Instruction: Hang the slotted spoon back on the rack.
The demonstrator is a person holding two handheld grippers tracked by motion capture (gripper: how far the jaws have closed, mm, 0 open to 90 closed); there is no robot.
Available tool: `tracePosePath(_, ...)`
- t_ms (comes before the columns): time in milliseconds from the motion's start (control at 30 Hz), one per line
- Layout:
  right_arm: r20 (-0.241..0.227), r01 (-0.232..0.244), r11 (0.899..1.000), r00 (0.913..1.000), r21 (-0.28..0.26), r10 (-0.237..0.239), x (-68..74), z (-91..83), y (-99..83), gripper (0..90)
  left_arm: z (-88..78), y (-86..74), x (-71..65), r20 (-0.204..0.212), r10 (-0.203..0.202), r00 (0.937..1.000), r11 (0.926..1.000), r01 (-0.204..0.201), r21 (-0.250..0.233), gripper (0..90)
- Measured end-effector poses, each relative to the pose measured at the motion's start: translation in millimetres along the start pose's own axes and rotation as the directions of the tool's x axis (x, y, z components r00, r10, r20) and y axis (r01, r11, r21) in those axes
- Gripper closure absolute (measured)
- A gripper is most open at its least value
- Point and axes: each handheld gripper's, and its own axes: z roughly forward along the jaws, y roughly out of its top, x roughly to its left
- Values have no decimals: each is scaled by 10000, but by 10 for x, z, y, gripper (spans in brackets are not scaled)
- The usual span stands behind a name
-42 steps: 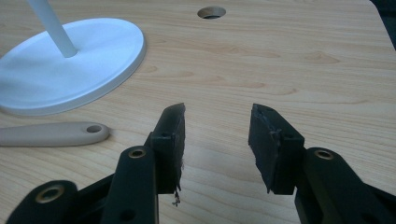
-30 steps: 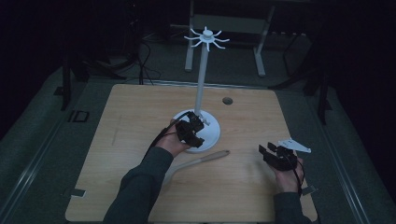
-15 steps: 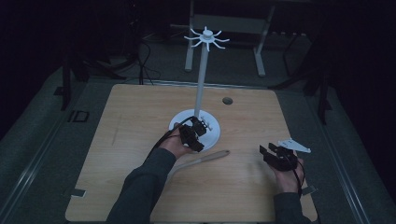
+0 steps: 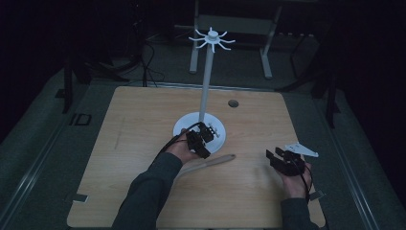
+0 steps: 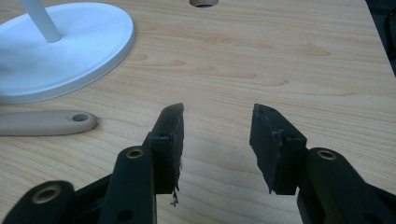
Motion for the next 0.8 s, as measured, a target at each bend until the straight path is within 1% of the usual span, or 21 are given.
tracePosePath(167, 10, 20, 10000, 10000, 24, -20, 3, 3, -5, 543, 34, 1, -21, 168, 64, 9998, 9999, -65, 103, 597)
tracePosePath(200, 9, 18, 10000, 10000, 22, -18, 4, 4, -6, 543, 47, 2, -25, 222, 127, 9997, 9998, -131, 176, 597)
tracePosePath(367, 36, 20, 10000, 10000, -36, -20, -1, -2, -8, 544, 76, 1, -35, 401, 155, 9991, 9996, -164, 217, 598)
tracePosePath(433, 56, 10, 10000, 10000, -35, -9, -5, -6, -11, 543, 134, -1, -78, 719, 380, 9967, 9982, -411, 430, 603)
tracePosePath(467, 51, 8, 10000, 10000, -27, -8, -4, -5, -12, 544, 134, -1, -78, 719, 380, 9967, 9982, -411, 430, 605)
tracePosePath(500, 46, 10, 10000, 10000, -15, -10, -2, -4, -12, 543, 160, 0, -93, 847, 425, 9955, 9975, -471, 528, 608)
tracePosePath(533, 46, 10, 10000, 10000, -15, -10, -2, -4, -12, 543, 160, 0, -93, 847, 425, 9955, 9975, -471, 528, 617)
tracePosePath(567, 43, 9, 10000, 10000, -14, -9, -3, -3, -13, 543, 172, -2, -103, 949, 397, 9947, 9974, -451, 563, 617)
tracePosePath(600, 48, -6, 10000, 10000, -16, 6, -3, -5, -14, 543, 189, -4, -109, 1025, 455, 9937, 9967, -520, 621, 621)
tracePosePath(667, 61, -16, 10000, 10000, -35, 16, -8, -7, -15, 543, 215, -5, -117, 1062, 426, 9934, 9963, -502, 700, 622)
tracePosePath(767, 71, -18, 10000, 10000, -40, 19, -10, -8, -15, 543, 246, -7, -122, 1128, 321, 9931, 9959, -413, 802, 620)
tracePosePath(800, 71, -21, 10000, 10000, -43, 21, -11, -8, -16, 542, 297, -10, -126, 1195, 249, 9925, 9948, -365, 955, 620)
